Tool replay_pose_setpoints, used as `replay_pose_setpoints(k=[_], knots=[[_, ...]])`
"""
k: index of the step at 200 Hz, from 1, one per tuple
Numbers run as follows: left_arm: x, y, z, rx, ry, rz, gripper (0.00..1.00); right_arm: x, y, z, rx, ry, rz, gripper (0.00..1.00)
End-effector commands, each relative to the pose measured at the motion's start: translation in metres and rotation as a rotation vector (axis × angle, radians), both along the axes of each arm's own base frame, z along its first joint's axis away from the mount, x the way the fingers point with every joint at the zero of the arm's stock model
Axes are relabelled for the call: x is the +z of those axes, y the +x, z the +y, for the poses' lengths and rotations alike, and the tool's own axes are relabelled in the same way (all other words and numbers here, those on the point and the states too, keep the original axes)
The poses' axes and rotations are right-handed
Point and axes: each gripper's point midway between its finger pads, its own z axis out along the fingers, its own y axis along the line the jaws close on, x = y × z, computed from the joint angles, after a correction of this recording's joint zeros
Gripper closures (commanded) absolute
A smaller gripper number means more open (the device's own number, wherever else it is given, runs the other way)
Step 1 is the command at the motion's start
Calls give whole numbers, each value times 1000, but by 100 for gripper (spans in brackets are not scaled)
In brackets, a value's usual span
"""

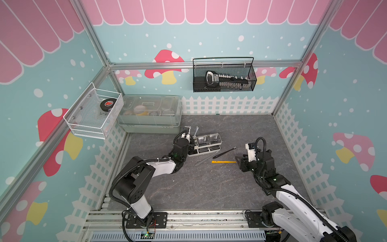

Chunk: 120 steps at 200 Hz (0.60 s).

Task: Place the toothbrush into the toothbrush holder
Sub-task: Place the toothbrush in the toothbrush holder.

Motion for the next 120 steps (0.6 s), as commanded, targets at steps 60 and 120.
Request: replay_pose_setpoints(k=[60, 120], knots=[[-16, -3, 9, 64, 14, 1, 100, 4, 2, -1, 1, -7, -9, 47], [-16, 1, 10, 87, 24, 15, 100, 5, 0, -3, -3, -7, -10, 46]])
